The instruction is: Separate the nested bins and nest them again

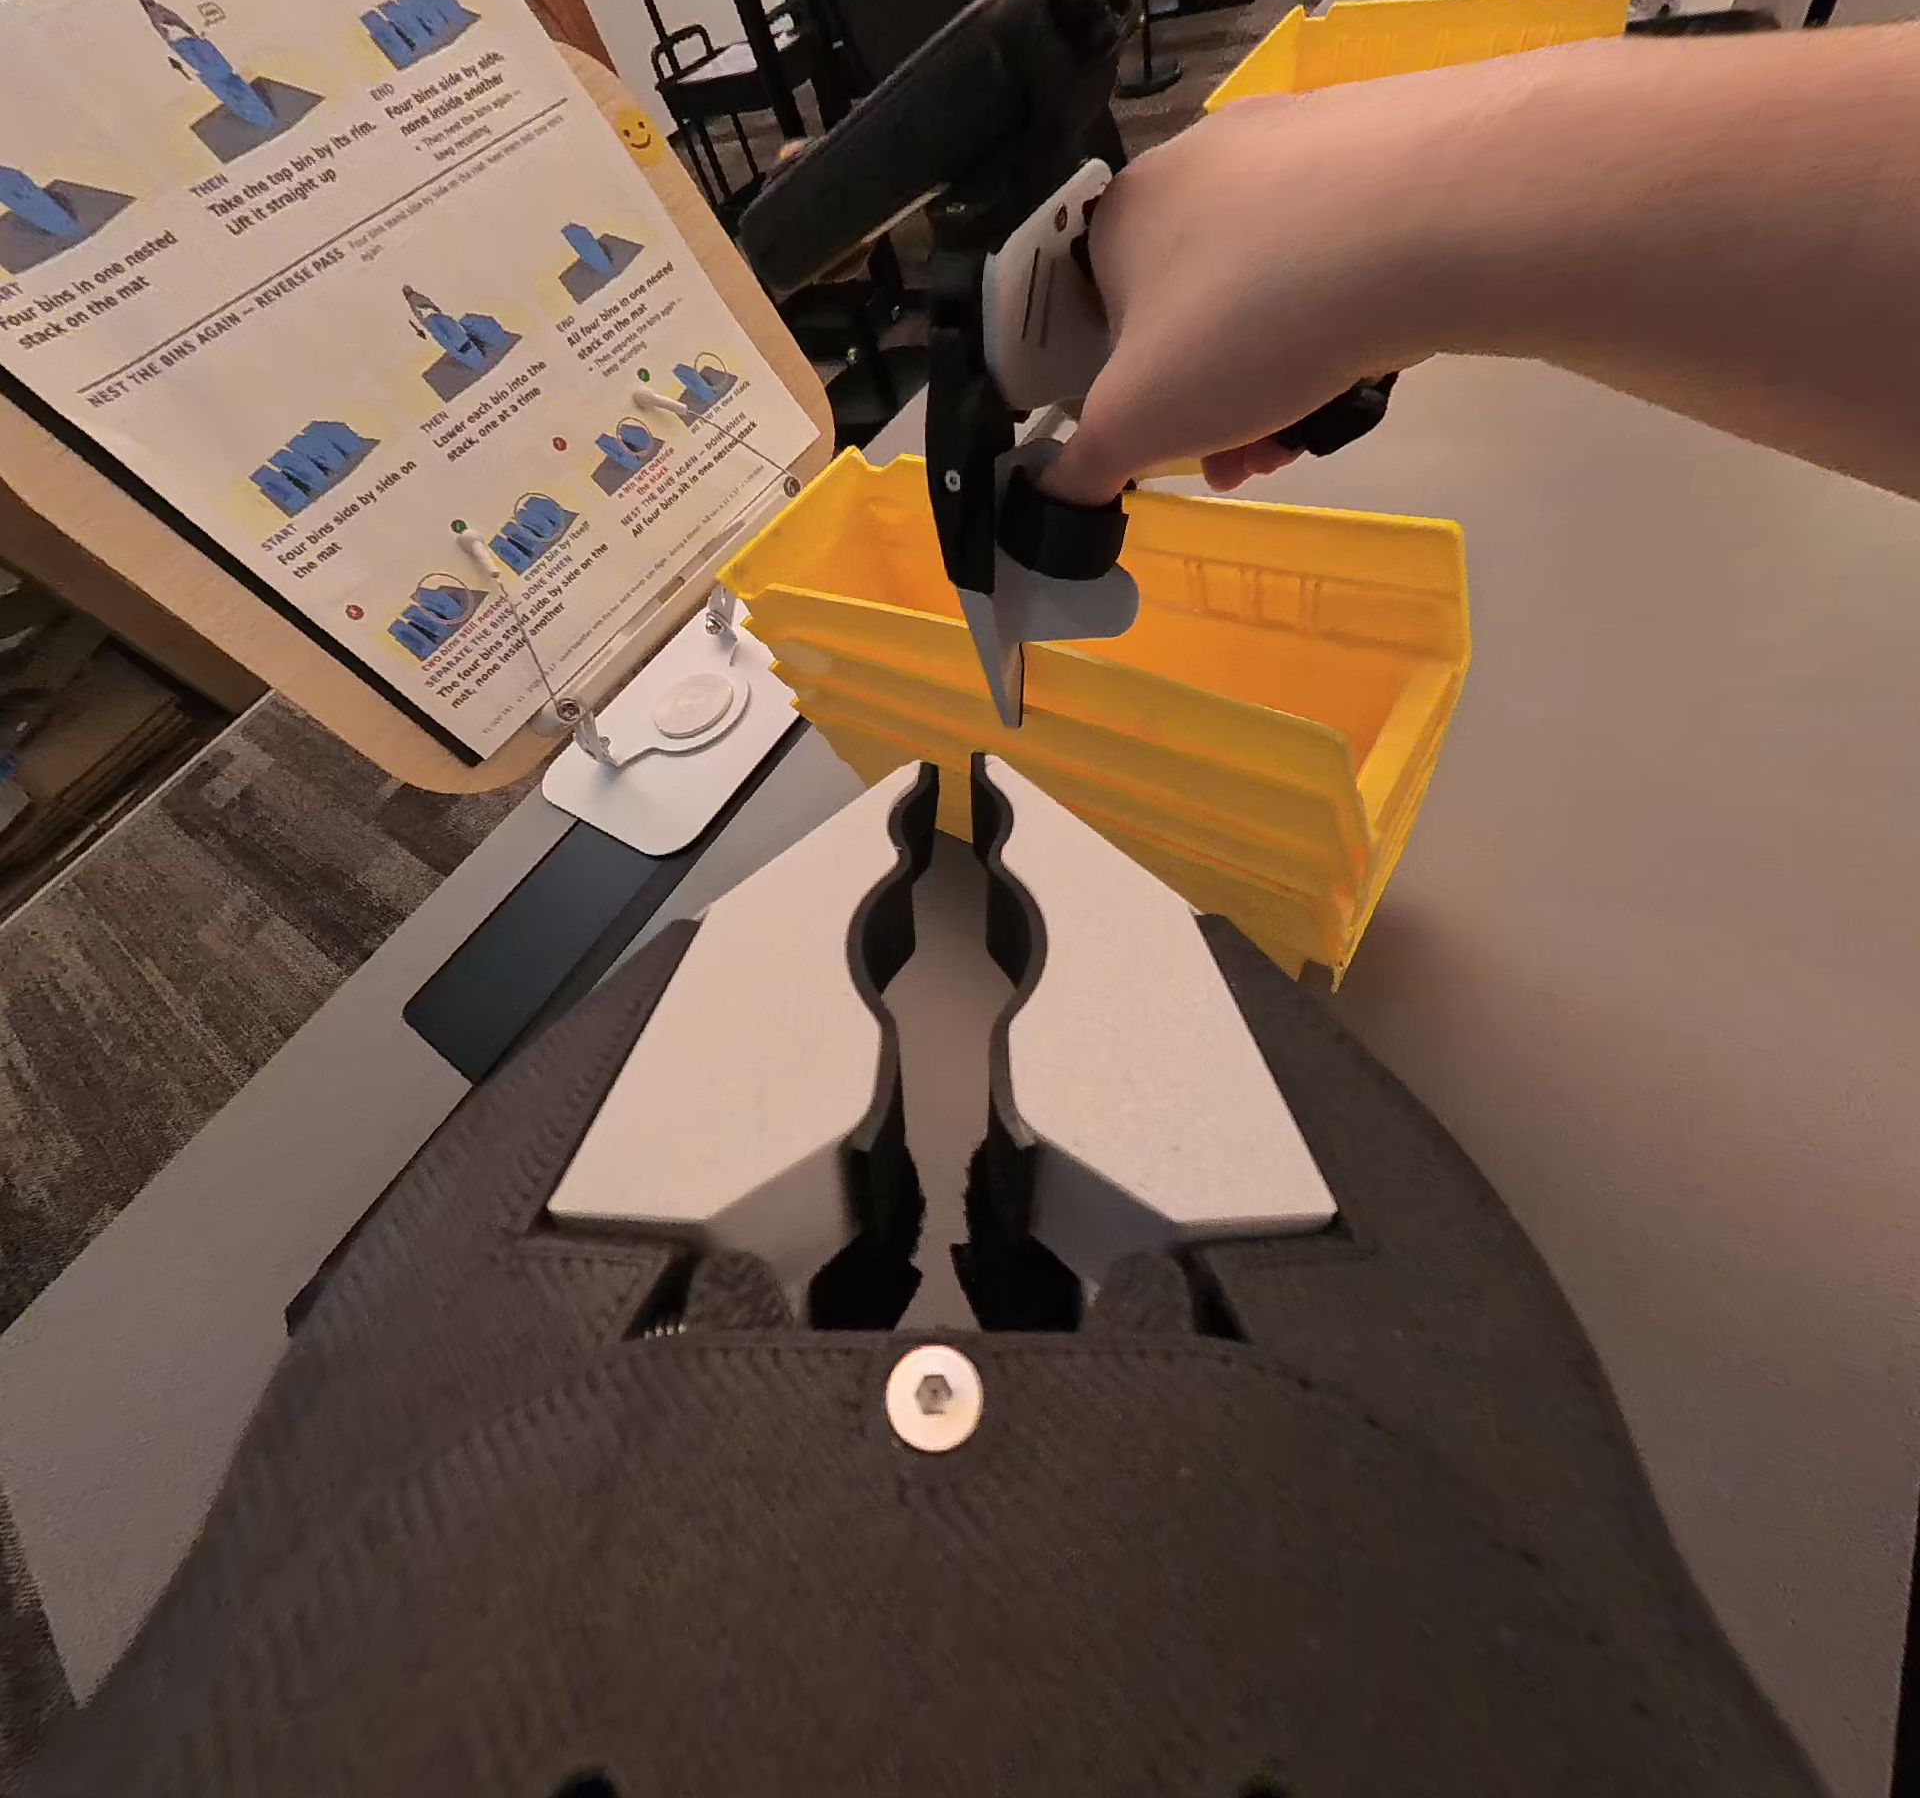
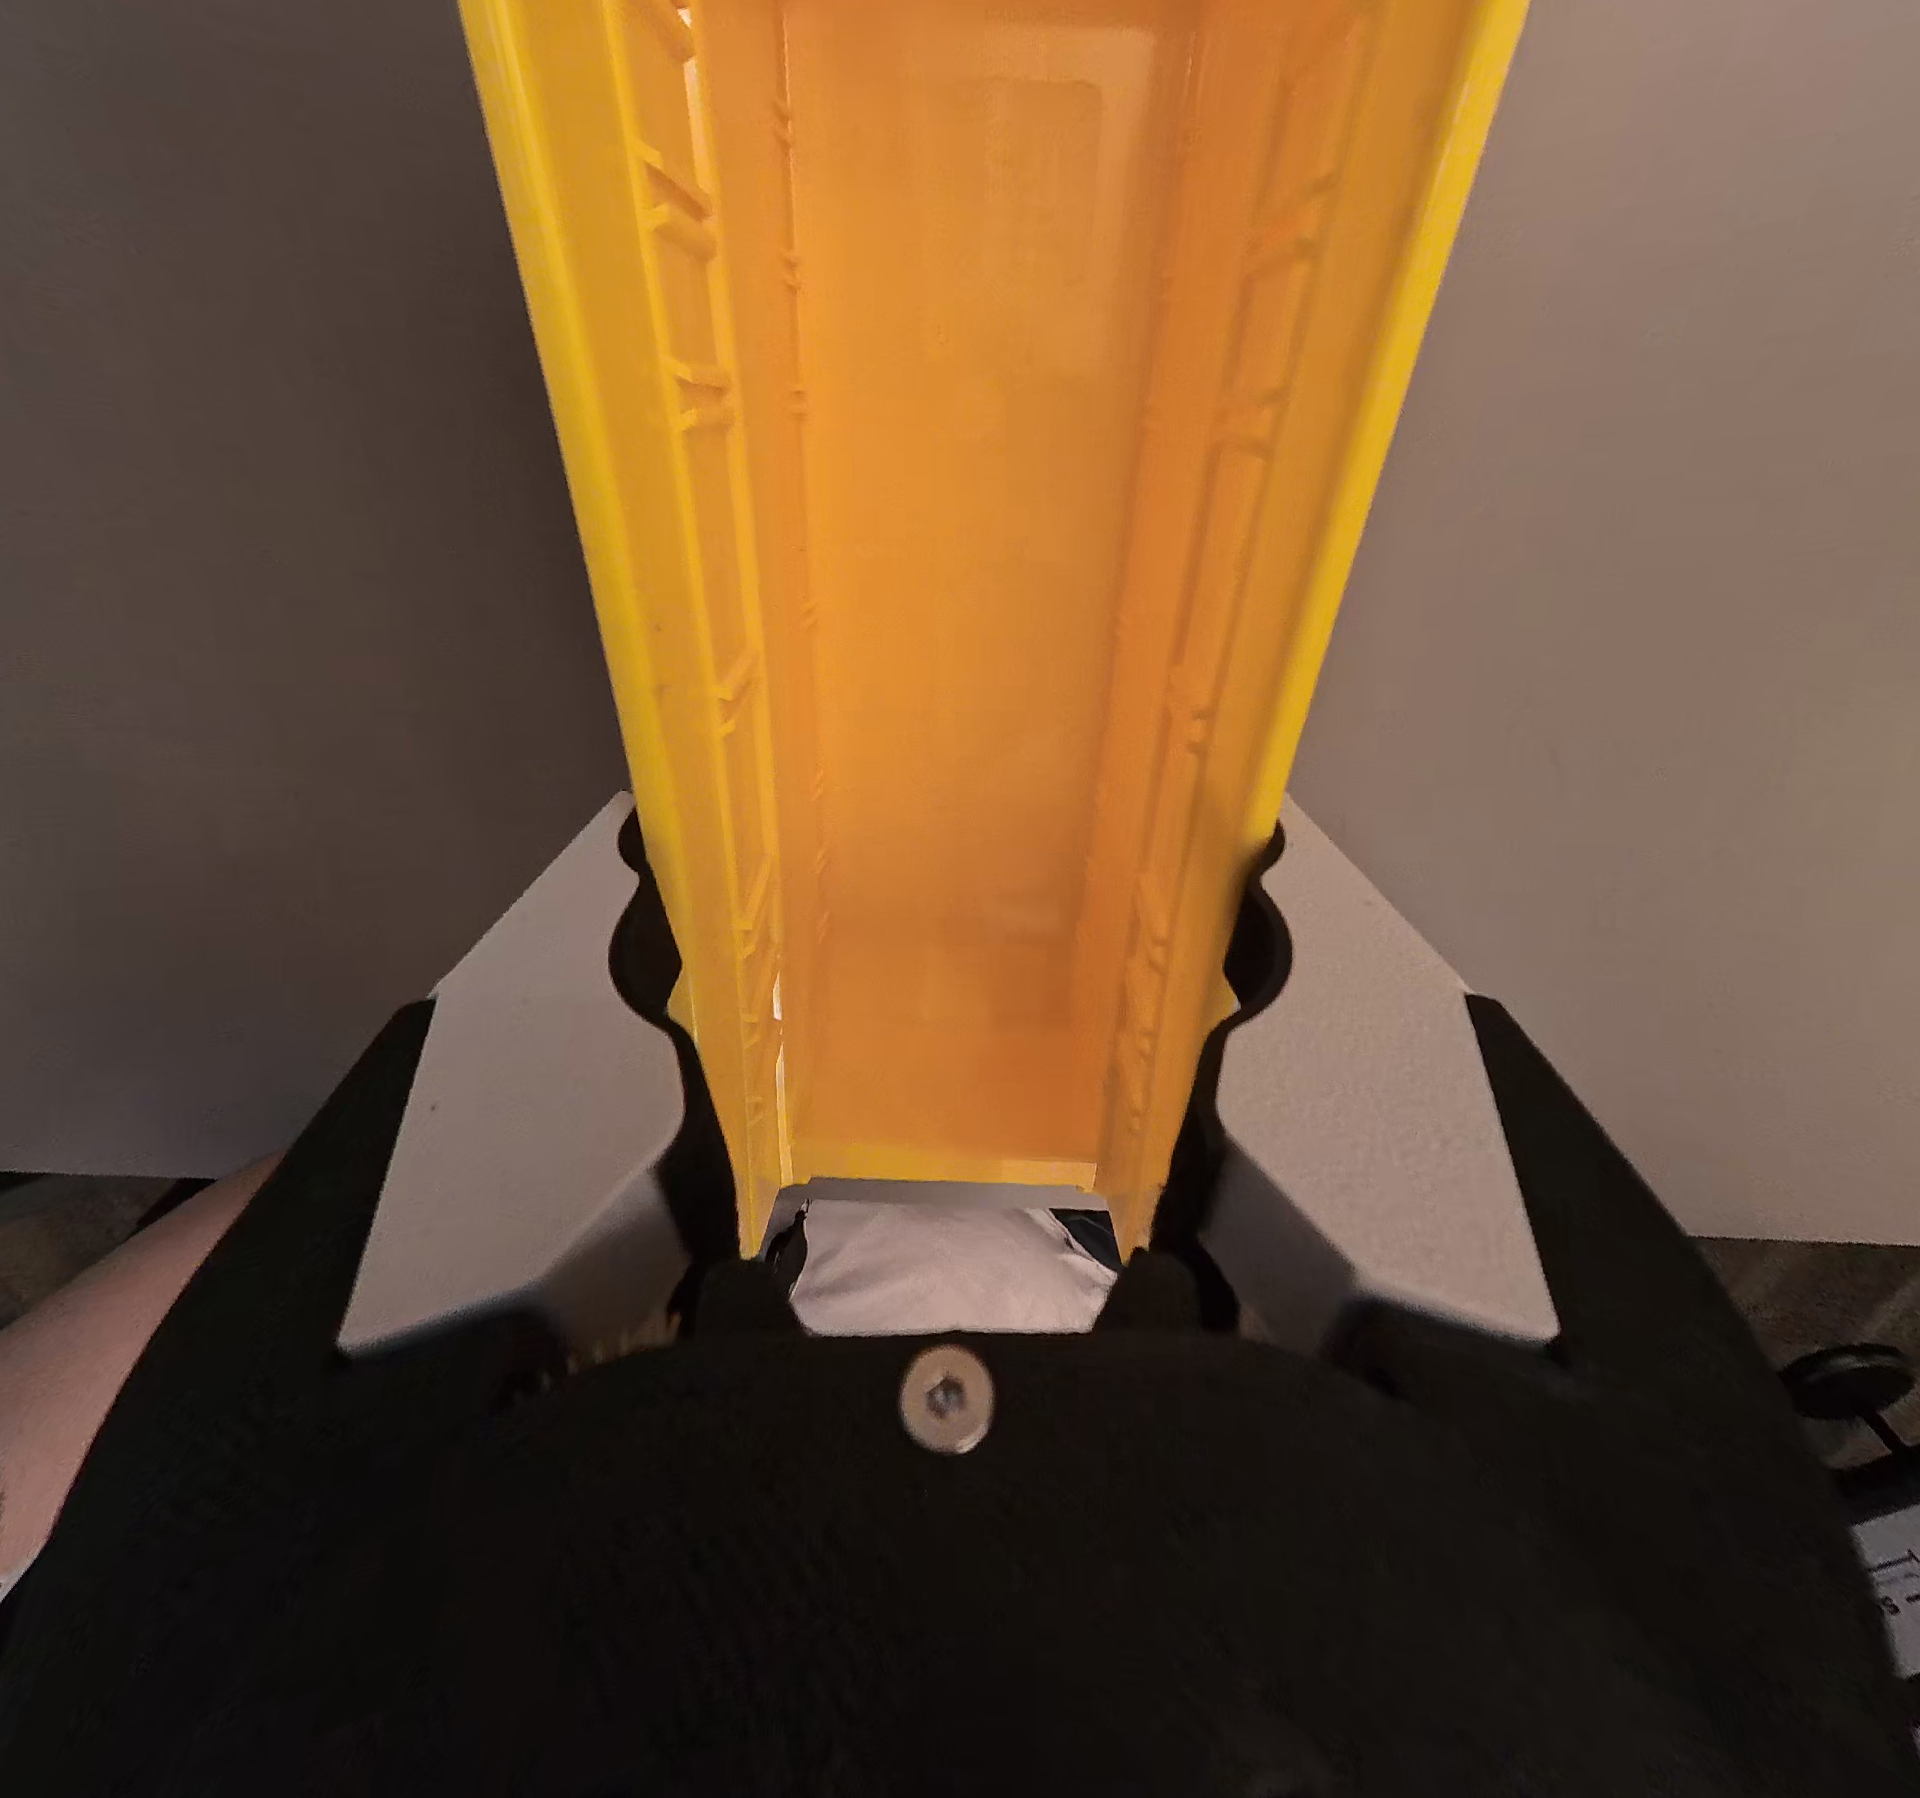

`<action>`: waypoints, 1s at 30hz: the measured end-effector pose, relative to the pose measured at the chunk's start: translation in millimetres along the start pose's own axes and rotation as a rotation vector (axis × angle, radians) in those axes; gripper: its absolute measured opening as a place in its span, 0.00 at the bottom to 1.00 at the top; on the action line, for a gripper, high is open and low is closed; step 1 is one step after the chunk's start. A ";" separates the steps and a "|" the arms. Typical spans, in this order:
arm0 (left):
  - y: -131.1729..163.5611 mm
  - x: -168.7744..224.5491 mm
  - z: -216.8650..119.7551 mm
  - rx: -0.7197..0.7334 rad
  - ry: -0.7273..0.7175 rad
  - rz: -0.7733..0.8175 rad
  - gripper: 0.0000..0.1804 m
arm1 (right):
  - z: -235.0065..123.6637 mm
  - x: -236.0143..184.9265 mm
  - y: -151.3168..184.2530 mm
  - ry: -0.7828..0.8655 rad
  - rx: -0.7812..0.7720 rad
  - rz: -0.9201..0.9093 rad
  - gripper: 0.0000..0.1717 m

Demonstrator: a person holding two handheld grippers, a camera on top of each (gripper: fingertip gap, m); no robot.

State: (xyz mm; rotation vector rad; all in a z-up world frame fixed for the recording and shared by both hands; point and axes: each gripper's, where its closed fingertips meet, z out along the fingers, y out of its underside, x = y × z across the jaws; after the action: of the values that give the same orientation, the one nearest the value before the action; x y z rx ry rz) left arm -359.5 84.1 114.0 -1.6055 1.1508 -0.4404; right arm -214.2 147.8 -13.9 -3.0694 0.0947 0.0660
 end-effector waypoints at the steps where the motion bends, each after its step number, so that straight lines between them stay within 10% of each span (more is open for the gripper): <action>1: 0.1 -0.4 -0.6 0.001 0.000 0.000 0.03 | -1.7 -0.1 -0.5 -0.001 0.004 0.001 0.64; 30: 4.9 -1.1 -0.7 -0.016 0.010 -0.005 0.03 | -11.3 -1.6 -24.4 0.004 0.130 -0.039 0.61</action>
State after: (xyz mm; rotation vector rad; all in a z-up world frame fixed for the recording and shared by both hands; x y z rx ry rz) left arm -362.8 84.8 110.1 -1.6221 1.1606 -0.4446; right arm -213.8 171.4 -0.9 -2.9402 0.0373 0.0492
